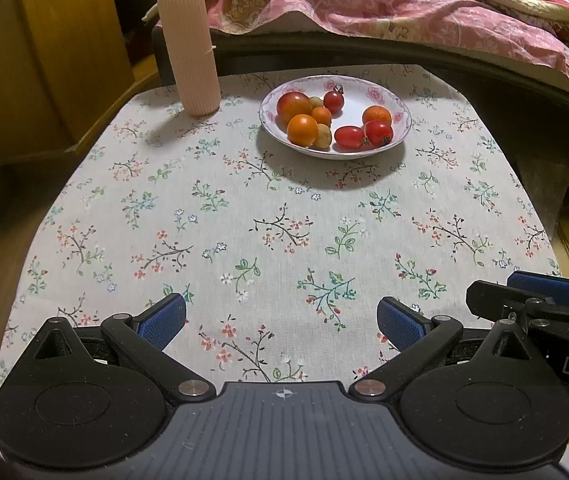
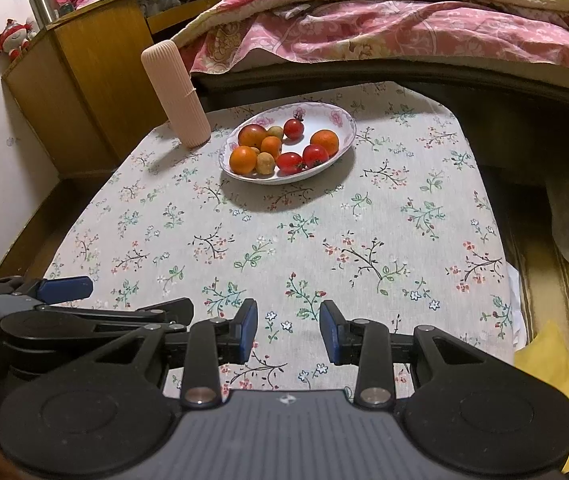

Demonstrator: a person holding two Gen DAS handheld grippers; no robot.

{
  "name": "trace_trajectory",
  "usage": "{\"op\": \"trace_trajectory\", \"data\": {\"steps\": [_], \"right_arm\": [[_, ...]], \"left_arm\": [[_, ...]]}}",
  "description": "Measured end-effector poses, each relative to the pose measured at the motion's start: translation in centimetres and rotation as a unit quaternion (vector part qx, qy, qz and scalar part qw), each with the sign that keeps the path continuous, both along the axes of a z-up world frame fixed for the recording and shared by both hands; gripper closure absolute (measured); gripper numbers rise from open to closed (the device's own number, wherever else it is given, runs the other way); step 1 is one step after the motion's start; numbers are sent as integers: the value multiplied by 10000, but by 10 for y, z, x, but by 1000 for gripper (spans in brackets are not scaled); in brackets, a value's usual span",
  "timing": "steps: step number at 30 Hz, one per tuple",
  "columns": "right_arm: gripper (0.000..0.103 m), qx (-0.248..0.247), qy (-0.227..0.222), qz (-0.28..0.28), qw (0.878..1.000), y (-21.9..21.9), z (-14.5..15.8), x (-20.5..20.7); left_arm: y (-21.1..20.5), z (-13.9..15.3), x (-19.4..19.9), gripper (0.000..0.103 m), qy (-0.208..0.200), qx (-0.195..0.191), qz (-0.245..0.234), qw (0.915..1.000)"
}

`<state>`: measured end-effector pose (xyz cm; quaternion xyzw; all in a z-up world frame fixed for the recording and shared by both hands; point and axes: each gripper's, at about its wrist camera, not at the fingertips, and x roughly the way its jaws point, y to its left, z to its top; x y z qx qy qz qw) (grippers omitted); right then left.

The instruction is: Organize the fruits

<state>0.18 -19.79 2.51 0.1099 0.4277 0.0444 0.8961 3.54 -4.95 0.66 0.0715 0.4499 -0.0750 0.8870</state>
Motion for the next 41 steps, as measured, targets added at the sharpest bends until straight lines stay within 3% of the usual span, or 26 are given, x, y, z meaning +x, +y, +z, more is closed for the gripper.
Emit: {"op": "trace_trajectory", "data": {"steps": [41], "right_arm": [[67, 20, 3, 11, 10000, 0, -2, 0]], "left_arm": [[-1, -1, 1, 0, -110, 95, 4, 9999]]}}
